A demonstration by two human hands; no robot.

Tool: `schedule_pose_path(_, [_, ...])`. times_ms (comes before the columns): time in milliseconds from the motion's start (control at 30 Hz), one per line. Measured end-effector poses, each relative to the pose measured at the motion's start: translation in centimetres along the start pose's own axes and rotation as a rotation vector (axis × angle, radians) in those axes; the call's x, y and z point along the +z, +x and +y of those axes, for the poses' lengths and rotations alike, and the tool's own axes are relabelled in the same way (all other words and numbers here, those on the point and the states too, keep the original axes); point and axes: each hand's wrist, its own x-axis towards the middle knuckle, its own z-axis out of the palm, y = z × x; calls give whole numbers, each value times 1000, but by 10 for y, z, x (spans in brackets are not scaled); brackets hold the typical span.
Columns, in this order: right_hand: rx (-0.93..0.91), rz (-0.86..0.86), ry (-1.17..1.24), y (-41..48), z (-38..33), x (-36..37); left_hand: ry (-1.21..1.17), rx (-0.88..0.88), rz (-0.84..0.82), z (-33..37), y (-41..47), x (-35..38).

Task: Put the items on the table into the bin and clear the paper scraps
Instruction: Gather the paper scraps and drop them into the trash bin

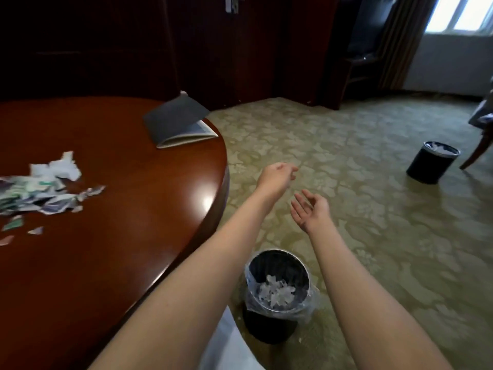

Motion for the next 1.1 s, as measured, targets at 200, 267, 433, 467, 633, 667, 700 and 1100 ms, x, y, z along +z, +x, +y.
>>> schedule_pose_path(200, [-68,-203,-6,-39,-12,72,15,111,113,48,-20,-66])
schedule_pose_path(267, [-83,-263,-3,-53,-12,92,-6,114,185,55,-25,-90])
schedule_pose_path(433, [-121,-433,-111,-82,1,139,45,135,333,56,-45,-155])
schedule_pose_path(467, [-137,-468,-176,-88,7,148,64,145,364,54,-49,-169])
schedule_pose_path(633, [-234,-763,-781,-110,47,180,214,184,559,36,-70,-236])
schedule_pose_path(667, [-268,-817,-929,-113,54,184,260,176,597,31,-75,-249])
schedule_pose_path(700, [-310,-864,-1073,-115,61,188,303,163,635,26,-80,-261])
schedule_pose_path(1100, [-688,-1035,-1820,-134,133,237,822,-211,857,-34,-126,-382])
